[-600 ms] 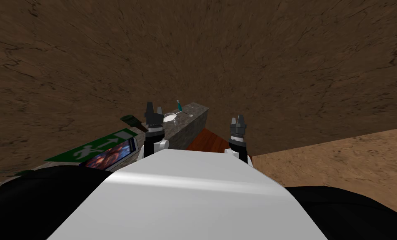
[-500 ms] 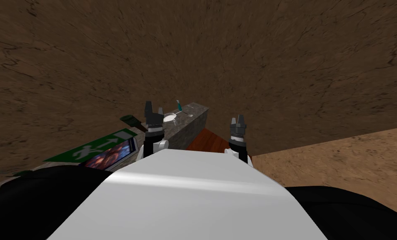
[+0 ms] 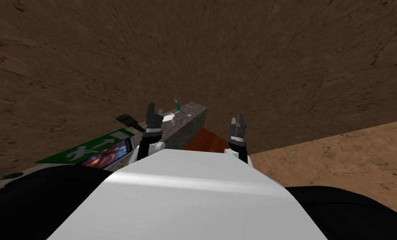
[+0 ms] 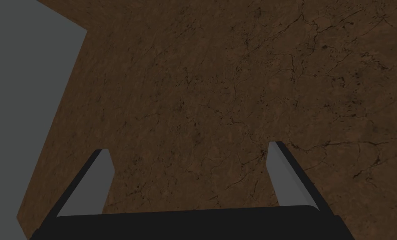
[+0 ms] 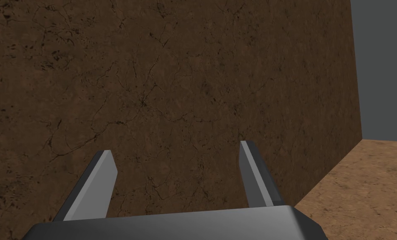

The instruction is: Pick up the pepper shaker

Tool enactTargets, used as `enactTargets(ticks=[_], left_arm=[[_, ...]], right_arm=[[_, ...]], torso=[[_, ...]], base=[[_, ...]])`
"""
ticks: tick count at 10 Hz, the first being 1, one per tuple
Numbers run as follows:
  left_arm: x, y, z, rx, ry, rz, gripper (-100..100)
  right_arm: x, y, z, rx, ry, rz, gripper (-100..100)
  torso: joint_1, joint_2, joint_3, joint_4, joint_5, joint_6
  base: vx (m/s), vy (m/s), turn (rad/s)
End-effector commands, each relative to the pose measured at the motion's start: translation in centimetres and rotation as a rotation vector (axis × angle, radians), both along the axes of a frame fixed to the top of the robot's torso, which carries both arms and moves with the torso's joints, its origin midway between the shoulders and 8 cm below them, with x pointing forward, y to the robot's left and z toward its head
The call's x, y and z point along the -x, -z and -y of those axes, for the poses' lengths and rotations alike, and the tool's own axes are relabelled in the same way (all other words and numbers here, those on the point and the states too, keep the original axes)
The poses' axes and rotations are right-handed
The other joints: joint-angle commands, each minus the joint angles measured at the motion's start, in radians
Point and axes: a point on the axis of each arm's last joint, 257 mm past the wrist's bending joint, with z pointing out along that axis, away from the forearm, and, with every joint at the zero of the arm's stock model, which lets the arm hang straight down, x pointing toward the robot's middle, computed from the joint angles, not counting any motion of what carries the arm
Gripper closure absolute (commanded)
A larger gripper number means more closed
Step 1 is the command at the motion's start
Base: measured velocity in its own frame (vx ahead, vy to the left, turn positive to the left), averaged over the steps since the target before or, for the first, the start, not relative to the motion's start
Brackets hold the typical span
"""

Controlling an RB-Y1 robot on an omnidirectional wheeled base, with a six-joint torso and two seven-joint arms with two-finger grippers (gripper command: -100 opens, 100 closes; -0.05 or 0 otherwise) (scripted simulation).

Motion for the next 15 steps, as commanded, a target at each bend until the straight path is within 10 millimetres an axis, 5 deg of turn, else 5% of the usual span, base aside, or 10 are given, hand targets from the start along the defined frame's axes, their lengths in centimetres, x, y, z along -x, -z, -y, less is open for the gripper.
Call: enactTargets(ticks=[1,15], left_arm=[[-0.2,0.9,-0.6,-0.018,-0.016,-0.050,-100],[-0.5,9.9,-6.2,-0.091,-0.157,-0.482,-100]], right_arm=[[0.0,0.0,0.0,0.000,0.000,0.000,0],[0.0,0.0,0.0,0.000,0.000,0.000,0]], torso=[[0.000,0.000,0.000,0.000,0.000,0.000],[0.002,-0.001,-0.001,0.000,0.000,0.000]], base=[[-0.036,-0.077,-0.035],[-0.020,-0.064,-0.044]])
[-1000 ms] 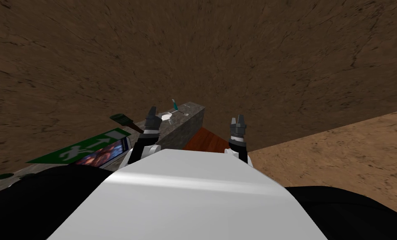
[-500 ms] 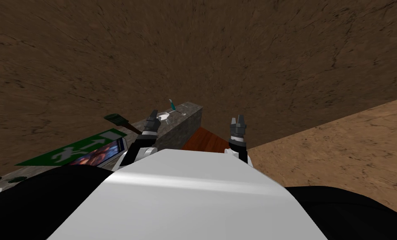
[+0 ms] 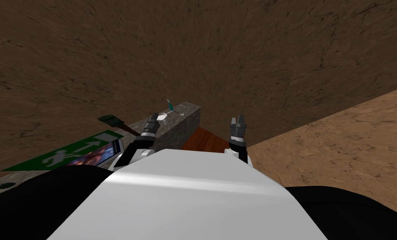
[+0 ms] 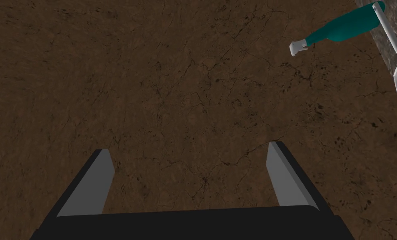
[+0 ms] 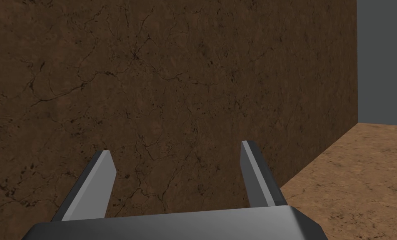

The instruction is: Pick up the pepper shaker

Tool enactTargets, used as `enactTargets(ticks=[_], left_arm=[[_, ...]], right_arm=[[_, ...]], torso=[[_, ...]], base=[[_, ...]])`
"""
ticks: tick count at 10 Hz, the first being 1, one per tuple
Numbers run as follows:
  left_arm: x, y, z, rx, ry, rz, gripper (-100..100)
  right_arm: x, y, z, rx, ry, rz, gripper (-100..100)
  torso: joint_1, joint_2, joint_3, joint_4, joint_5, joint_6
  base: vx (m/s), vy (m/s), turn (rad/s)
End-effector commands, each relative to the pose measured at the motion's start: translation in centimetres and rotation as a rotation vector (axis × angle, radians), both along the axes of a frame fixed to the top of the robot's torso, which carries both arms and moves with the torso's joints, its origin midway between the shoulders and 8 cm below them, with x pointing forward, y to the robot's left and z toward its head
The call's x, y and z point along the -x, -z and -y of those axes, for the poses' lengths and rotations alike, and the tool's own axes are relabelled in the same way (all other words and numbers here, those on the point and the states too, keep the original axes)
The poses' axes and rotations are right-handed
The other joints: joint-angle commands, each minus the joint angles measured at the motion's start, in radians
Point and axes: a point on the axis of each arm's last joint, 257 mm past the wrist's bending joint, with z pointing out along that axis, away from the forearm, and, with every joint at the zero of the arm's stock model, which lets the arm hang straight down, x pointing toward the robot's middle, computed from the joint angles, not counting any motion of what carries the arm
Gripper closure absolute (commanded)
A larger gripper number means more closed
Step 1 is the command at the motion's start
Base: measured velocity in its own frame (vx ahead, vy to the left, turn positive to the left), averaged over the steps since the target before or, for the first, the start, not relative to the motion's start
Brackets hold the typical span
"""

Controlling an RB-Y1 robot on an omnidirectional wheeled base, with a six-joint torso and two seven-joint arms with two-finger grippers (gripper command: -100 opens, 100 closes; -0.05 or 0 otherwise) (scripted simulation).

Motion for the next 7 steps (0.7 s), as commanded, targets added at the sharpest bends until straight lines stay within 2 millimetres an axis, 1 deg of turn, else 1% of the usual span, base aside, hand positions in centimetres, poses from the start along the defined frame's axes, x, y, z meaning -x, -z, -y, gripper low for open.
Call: enactTargets(ticks=[1,2,3,4,5,6,7], left_arm=[[0.2,1.6,-0.9,-0.011,-0.019,-0.067,-100],[0.2,1.7,-0.9,-0.010,-0.020,-0.072,-100],[0.5,2.8,-1.5,-0.022,-0.034,-0.121,-100],[0.5,3.1,-1.6,-0.020,-0.036,-0.134,-100],[0.9,4.5,-2.3,-0.031,-0.052,-0.192,-100],[0.9,4.7,-2.3,-0.030,-0.053,-0.199,-100],[1.3,5.9,-3.0,-0.044,-0.068,-0.253,-100]], right_arm=[[0.0,0.0,0.0,0.000,0.000,0.000,0],[0.0,0.0,0.0,0.000,0.000,0.000,0],[0.0,0.0,0.0,0.000,0.000,0.000,0],[0.0,0.0,0.0,0.000,0.000,0.000,0],[0.0,0.0,0.0,0.000,0.000,0.000,0],[0.0,0.0,0.0,0.000,0.000,0.000,0],[0.0,0.0,0.0,0.000,0.000,0.000,0]], torso=[[0.000,0.000,0.000,0.000,0.000,0.000],[0.000,0.000,0.000,0.000,0.000,0.000],[0.001,0.000,0.000,0.000,0.000,0.000],[0.001,0.000,0.000,0.000,0.000,0.000],[0.001,0.000,0.000,0.000,0.000,0.000],[0.001,0.000,0.000,0.000,0.000,0.000],[0.002,0.000,0.000,0.000,0.000,0.000]], base=[[-0.004,-0.026,-0.095],[-0.002,-0.017,-0.048],[0.001,-0.018,-0.122],[0.000,-0.010,-0.057],[0.005,-0.008,-0.143],[0.006,-0.001,-0.067],[0.010,0.000,-0.145]])
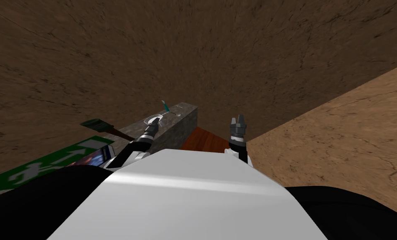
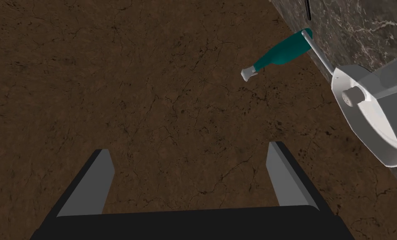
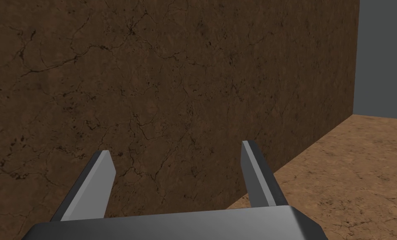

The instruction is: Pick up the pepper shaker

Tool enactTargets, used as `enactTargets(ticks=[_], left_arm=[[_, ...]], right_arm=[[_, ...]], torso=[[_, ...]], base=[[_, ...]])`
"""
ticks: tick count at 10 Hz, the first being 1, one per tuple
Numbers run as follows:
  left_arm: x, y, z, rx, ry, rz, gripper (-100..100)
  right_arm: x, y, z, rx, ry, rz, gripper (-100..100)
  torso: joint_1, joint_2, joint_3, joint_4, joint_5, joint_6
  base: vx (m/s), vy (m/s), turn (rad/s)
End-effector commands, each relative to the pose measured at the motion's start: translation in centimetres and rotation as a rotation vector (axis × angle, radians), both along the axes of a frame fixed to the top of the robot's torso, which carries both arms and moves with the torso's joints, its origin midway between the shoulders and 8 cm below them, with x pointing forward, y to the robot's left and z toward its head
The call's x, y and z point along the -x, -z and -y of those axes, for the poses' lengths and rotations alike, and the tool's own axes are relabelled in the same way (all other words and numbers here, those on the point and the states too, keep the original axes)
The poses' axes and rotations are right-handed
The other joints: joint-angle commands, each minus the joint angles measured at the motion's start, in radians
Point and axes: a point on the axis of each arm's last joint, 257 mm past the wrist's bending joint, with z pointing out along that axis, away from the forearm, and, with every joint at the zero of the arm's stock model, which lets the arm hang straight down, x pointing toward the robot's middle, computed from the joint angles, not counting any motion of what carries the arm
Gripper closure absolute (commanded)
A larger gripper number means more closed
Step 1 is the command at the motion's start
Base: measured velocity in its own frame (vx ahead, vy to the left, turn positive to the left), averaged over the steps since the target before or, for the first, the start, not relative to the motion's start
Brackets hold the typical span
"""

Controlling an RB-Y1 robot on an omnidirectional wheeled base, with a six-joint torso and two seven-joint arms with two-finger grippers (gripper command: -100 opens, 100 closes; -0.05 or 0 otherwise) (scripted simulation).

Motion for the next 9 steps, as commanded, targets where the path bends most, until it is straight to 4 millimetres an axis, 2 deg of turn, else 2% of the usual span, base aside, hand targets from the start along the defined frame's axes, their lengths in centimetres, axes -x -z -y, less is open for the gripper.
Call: enactTargets(ticks=[1,2,6,8,9], left_arm=[[0.3,1.2,-0.6,-0.006,-0.010,-0.047,-100],[0.8,2.4,-1.3,-0.021,-0.024,-0.101,-100],[2.2,5.3,-2.8,-0.052,-0.052,-0.234,-100],[2.5,6.3,-2.9,-0.045,-0.058,-0.271,-100],[3.3,7.3,-3.6,-0.065,-0.069,-0.322,-100]], right_arm=[[0.0,0.0,0.0,0.000,0.000,0.000,0],[0.0,0.0,0.0,0.000,0.000,0.000,0],[0.0,0.0,0.0,0.000,0.000,0.000,0],[0.0,0.0,0.0,0.000,0.000,0.000,0],[0.0,0.0,0.0,0.000,0.000,0.000,0]], torso=[[0.000,0.000,0.000,0.000,0.000,0.000],[0.000,0.000,0.000,0.000,0.000,0.000],[0.002,-0.001,0.000,0.000,0.001,-0.001],[0.002,-0.001,0.000,0.000,0.000,-0.001],[0.001,0.000,0.000,0.000,0.000,-0.001]], base=[[0.009,0.007,-0.080],[0.014,0.016,-0.158],[0.019,0.025,-0.153],[0.008,0.023,-0.042],[0.014,0.031,-0.239]])
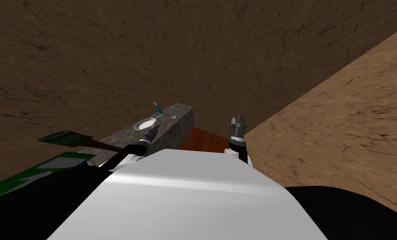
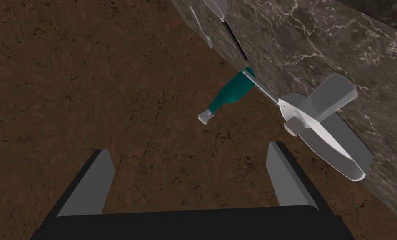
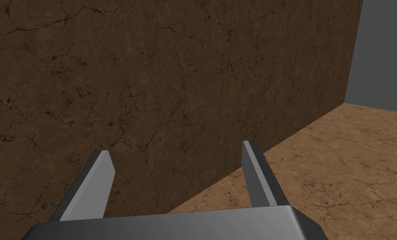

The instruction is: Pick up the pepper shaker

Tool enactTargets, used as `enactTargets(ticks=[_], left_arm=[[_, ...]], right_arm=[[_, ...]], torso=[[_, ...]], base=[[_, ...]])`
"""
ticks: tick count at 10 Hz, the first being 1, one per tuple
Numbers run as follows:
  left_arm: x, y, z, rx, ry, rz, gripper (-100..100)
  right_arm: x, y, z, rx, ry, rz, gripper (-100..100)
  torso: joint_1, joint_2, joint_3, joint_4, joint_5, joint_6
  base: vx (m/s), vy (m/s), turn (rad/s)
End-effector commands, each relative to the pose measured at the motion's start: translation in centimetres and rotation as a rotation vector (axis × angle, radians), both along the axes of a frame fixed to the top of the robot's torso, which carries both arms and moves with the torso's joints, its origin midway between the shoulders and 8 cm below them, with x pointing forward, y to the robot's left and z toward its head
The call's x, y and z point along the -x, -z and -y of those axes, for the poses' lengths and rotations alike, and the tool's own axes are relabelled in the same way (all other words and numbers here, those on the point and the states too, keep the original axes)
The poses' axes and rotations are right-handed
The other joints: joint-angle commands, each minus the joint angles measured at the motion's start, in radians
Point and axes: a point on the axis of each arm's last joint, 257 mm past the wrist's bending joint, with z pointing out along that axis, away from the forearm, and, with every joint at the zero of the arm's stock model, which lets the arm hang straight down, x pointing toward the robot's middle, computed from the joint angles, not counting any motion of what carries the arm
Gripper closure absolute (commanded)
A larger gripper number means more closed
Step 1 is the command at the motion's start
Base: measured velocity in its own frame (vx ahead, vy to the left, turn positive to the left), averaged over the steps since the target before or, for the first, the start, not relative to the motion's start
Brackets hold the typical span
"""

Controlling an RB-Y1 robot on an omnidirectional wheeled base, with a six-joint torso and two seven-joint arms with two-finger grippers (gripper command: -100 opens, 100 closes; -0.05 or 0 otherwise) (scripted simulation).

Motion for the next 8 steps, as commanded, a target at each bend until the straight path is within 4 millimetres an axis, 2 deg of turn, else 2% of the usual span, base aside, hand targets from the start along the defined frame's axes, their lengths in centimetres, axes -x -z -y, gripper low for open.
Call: enactTargets(ticks=[1,8], left_arm=[[0.5,1.1,-0.5,-0.005,-0.010,-0.053,-100],[5.4,6.5,-3.6,-0.065,-0.061,-0.344,-100]], right_arm=[[0.0,0.0,0.0,0.000,0.000,0.000,0],[0.0,0.0,0.0,0.000,0.000,0.000,0]], torso=[[0.000,0.000,0.000,0.000,0.000,0.000],[0.002,0.000,0.000,0.000,0.001,-0.001]], base=[[0.015,0.045,-0.133],[0.017,0.061,-0.199]])
